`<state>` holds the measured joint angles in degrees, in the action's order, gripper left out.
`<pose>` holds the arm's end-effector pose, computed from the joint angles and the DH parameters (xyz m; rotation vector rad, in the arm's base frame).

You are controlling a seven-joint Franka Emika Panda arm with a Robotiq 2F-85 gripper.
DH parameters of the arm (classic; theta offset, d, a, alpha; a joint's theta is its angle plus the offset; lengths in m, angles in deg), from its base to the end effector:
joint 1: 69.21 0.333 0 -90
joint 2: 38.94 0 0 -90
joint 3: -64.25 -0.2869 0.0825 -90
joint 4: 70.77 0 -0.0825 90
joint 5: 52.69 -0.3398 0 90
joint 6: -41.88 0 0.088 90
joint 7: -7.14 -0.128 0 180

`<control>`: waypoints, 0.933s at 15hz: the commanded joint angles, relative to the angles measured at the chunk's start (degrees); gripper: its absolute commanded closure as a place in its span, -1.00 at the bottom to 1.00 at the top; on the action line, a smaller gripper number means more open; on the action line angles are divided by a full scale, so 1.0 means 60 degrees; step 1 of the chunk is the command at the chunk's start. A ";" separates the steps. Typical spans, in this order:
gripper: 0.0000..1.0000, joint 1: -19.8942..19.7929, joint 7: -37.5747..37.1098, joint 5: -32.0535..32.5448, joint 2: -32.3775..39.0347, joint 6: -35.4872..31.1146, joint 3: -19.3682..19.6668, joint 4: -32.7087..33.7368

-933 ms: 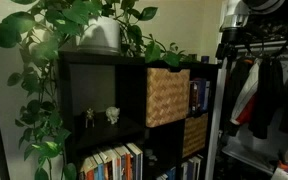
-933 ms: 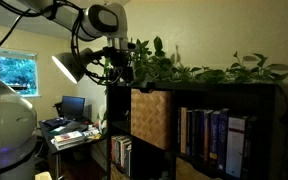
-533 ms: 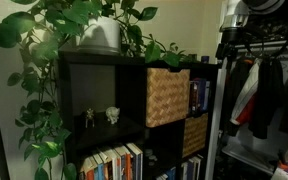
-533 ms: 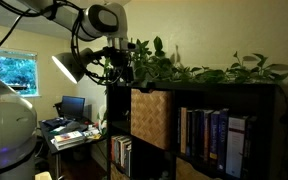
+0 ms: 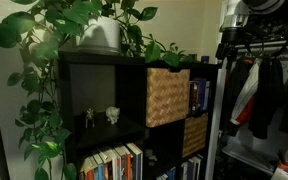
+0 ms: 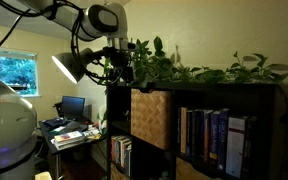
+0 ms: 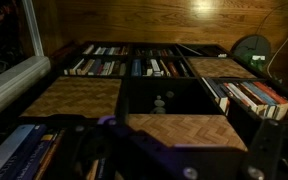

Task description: Pull out the middle compartment ,remove some socks and close it

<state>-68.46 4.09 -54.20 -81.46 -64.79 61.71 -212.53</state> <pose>0.3188 0.0225 0.5113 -3.1328 0.0179 -0.2028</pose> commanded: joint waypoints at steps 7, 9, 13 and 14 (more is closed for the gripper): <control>-1.00 0.0835 0.1823 0.0297 0.1485 -0.2020 -0.0178 0.0682; -1.00 0.1017 0.2296 0.0623 0.1961 -0.2660 -0.0346 0.0853; -1.00 0.1174 0.2379 0.0810 0.2169 -0.3075 -0.0452 0.0781; -1.00 0.1205 0.2383 0.0831 0.2305 -0.3119 -0.0478 0.0819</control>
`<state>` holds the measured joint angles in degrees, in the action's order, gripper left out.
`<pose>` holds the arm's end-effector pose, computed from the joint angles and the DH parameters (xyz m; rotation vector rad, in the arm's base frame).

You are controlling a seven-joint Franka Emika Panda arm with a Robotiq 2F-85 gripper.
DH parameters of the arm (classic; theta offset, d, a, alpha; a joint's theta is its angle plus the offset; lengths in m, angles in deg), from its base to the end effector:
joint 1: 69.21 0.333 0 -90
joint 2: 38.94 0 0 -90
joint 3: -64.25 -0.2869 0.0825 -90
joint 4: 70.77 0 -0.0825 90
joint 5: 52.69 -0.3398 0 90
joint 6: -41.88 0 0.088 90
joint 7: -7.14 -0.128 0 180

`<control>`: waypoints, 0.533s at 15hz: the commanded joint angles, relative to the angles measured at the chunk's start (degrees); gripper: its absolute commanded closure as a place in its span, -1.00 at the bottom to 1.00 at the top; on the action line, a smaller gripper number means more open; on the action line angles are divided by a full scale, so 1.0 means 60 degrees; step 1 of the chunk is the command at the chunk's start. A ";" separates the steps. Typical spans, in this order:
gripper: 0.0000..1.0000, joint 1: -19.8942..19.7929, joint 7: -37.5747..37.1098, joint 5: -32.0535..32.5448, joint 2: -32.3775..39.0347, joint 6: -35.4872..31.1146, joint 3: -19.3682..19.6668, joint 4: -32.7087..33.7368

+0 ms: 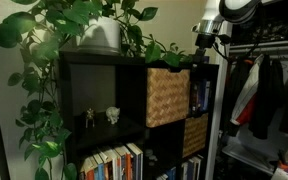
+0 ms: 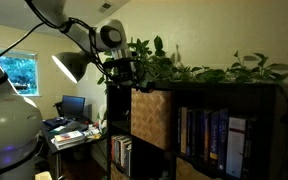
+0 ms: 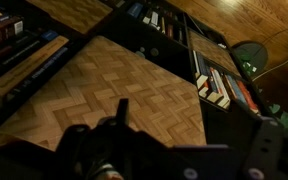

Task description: Pull out the middle compartment ,remove some socks and close it

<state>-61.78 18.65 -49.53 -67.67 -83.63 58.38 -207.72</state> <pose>0.3946 0.0935 0.4994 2.9354 0.6768 0.4552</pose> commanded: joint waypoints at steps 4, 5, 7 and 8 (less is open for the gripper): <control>-1.00 0.0082 -0.0040 0.0048 0.0030 0.0024 0.0115 0.0017; -1.00 0.0057 -0.0102 0.0102 0.0075 -0.0035 0.0072 0.0009; -1.00 0.0064 -0.0105 0.0157 0.0442 -0.0401 0.0014 0.0150; -1.00 0.0056 -0.0107 0.0222 0.0653 -0.0641 -0.0033 0.0238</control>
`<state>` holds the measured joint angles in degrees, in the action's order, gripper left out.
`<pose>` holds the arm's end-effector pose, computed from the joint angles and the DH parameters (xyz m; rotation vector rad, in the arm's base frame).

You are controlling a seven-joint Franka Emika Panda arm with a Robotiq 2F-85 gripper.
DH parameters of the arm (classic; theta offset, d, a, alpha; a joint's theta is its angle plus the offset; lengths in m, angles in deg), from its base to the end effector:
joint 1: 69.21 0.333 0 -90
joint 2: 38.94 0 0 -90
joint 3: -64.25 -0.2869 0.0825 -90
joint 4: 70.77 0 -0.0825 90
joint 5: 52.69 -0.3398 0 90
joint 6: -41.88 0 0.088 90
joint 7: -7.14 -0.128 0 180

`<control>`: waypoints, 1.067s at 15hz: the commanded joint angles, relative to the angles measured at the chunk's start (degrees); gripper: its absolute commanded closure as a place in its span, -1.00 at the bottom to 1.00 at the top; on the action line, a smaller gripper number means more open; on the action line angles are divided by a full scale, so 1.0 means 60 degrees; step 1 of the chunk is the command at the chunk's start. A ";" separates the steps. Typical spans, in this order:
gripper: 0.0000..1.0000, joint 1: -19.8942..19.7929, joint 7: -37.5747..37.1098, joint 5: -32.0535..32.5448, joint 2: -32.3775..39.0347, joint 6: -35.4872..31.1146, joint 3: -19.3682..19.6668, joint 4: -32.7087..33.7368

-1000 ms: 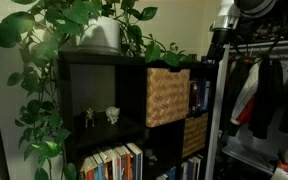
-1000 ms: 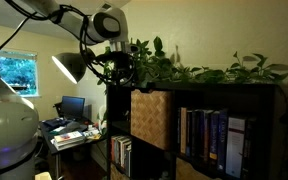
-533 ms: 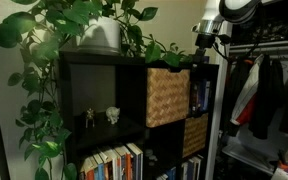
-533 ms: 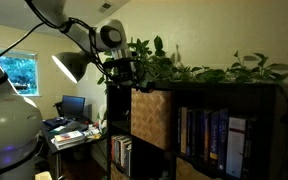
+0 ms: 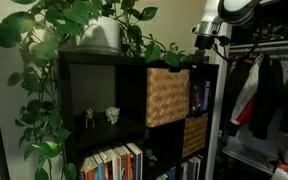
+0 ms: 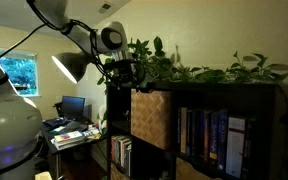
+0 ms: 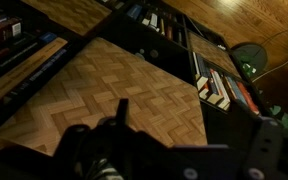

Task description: Pull out the middle compartment ,remove some socks and close it

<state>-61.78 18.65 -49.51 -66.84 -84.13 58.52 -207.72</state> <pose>0.3980 0.0930 0.4947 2.9391 0.6757 0.4470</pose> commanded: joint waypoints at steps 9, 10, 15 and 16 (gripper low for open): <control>-1.00 -0.0065 -0.0141 0.1560 0.2321 -0.2263 -0.0397 0.1380; -1.00 -0.0080 -0.0135 0.1735 0.2443 -0.2424 -0.0406 0.1453; -1.00 -0.0120 0.0026 0.2485 0.2904 -0.3164 -0.0369 0.1599; -1.00 -0.0100 0.0074 0.2550 0.2991 -0.3196 -0.0363 0.1626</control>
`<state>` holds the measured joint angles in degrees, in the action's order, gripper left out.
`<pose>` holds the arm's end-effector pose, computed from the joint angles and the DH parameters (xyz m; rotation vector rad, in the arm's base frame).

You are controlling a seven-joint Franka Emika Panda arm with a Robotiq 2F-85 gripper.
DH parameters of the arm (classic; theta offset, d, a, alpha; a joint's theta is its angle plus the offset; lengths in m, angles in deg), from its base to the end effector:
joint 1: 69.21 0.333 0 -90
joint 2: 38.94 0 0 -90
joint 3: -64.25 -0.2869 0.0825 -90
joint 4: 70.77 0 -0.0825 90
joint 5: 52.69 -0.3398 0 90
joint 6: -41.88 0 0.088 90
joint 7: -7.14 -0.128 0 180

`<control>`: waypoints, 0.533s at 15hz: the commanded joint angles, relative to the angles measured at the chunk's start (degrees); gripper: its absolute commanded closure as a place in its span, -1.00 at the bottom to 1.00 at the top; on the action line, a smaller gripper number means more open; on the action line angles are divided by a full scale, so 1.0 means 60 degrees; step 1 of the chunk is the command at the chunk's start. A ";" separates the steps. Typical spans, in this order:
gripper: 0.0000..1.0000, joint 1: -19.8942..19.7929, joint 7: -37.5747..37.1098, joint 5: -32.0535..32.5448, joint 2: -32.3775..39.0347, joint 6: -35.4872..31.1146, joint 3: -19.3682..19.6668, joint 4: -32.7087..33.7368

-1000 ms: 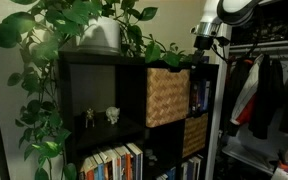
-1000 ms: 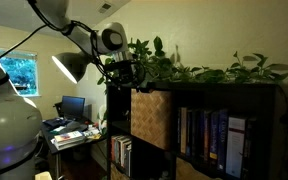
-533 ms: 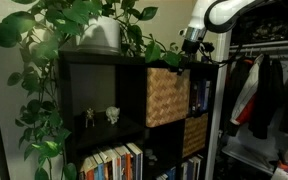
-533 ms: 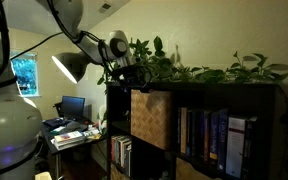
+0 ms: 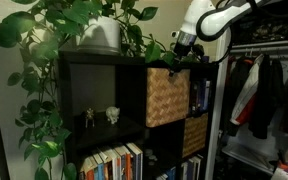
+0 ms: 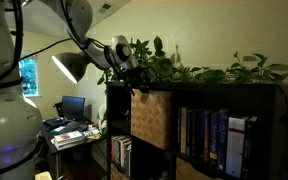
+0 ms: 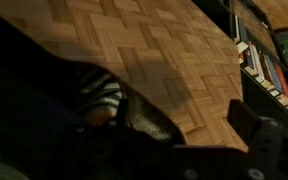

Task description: Pull out the middle compartment ,remove some socks and close it

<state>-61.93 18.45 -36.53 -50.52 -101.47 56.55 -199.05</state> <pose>0.4831 0.1302 0.4760 2.6867 0.9053 0.6737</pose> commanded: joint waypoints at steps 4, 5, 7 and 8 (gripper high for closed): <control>-1.00 -0.0033 0.0314 0.0405 0.0460 -0.0453 0.0022 0.0074; -1.00 -0.0025 0.0373 0.0365 0.0496 -0.0429 0.0030 0.0065; -1.00 0.0027 0.0540 0.0142 0.0524 -0.0220 0.0048 0.0059; -1.00 0.0092 0.0714 -0.0114 0.0479 0.0013 0.0061 0.0063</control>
<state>-61.92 20.03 -35.15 -47.49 -102.74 56.55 -198.74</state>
